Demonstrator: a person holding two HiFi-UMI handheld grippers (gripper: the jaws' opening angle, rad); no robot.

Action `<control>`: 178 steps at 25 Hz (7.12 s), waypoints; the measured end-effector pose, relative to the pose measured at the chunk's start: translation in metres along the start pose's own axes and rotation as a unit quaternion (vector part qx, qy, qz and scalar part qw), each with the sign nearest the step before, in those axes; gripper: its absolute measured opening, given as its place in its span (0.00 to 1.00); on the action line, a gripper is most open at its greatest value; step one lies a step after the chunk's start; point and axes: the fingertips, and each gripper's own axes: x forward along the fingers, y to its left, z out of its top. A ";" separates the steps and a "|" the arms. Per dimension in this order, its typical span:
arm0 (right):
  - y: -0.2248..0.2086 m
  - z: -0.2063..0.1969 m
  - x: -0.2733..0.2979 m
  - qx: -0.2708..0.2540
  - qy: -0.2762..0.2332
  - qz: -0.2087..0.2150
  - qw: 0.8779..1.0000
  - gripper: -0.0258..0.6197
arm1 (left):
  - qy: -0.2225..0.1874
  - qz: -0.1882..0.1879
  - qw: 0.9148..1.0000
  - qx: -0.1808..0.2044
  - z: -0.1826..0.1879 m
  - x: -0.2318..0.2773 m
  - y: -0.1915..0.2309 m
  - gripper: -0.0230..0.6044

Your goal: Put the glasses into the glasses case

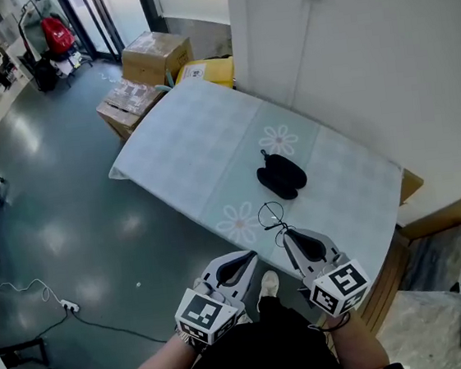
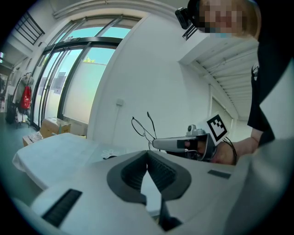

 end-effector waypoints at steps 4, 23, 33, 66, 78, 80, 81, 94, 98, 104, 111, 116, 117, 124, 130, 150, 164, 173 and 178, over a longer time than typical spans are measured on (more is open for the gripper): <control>-0.026 0.004 0.008 0.006 0.005 0.006 1.000 0.10 | 0.003 0.005 1.000 0.003 0.004 0.025 0.005 0.08; -0.118 0.000 0.041 0.005 0.044 0.027 0.999 0.10 | 0.012 0.025 1.000 0.003 0.008 0.104 0.024 0.08; -0.141 -0.011 0.070 -0.007 0.074 0.019 0.997 0.10 | 0.029 -0.009 0.999 0.017 0.004 0.121 0.038 0.08; -0.226 -0.149 0.180 -0.033 0.317 0.007 0.948 0.10 | 0.091 -0.087 0.992 -0.029 -0.040 0.170 0.109 0.08; -0.230 -0.170 0.182 -0.031 0.366 0.007 0.930 0.10 | 0.094 -0.084 0.991 -0.037 -0.043 0.171 0.115 0.08; -0.230 -0.174 0.182 -0.029 0.376 0.010 0.926 0.10 | 0.093 -0.082 0.991 -0.038 -0.044 0.172 0.115 0.08; -0.230 -0.176 0.182 -0.028 0.380 0.012 0.925 0.10 | 0.094 -0.081 0.992 -0.038 -0.044 0.172 0.116 0.08; -0.230 -0.186 0.184 -0.031 0.414 0.027 0.909 0.11 | 0.095 -0.070 0.992 -0.039 -0.044 0.175 0.116 0.08; -0.230 -0.184 0.183 -0.031 0.413 0.032 0.910 0.13 | 0.095 -0.066 0.993 -0.039 -0.042 0.175 0.113 0.08; -0.226 -0.173 0.179 -0.039 0.391 0.029 0.919 0.17 | 0.095 -0.060 0.993 -0.035 -0.043 0.170 0.103 0.08; -0.210 -0.133 0.158 -0.051 0.337 0.028 0.940 0.17 | 0.082 -0.060 0.995 -0.016 -0.035 0.164 0.079 0.08; -0.195 -0.090 0.134 -0.050 0.269 0.026 0.961 0.17 | 0.059 -0.054 0.996 -0.031 -0.022 0.157 0.060 0.08; -0.192 -0.081 0.128 -0.047 0.252 0.025 0.966 0.17 | 0.055 -0.051 0.997 -0.030 -0.020 0.155 0.057 0.08; -0.163 -0.008 0.082 -0.033 0.113 0.019 0.993 0.08 | 0.028 -0.028 0.999 -0.014 0.001 0.140 0.046 0.08; -0.135 0.046 0.045 -0.023 0.015 -0.001 1.000 0.08 | 0.009 -0.028 1.000 0.008 0.029 0.127 0.043 0.08; -0.040 0.044 0.051 0.023 -0.040 -0.119 0.992 0.08 | 0.015 -0.149 0.988 0.047 0.054 0.080 0.080 0.08; 0.011 0.011 0.067 0.039 -0.018 -0.153 0.987 0.08 | 0.039 -0.186 0.981 0.029 0.028 0.040 0.095 0.08; 0.025 0.013 0.064 0.043 -0.035 -0.179 0.982 0.08 | 0.040 -0.208 0.976 0.041 0.029 0.025 0.097 0.08; 0.028 0.013 0.065 0.049 -0.040 -0.189 0.980 0.08 | 0.044 -0.221 0.973 0.043 0.026 0.023 0.098 0.08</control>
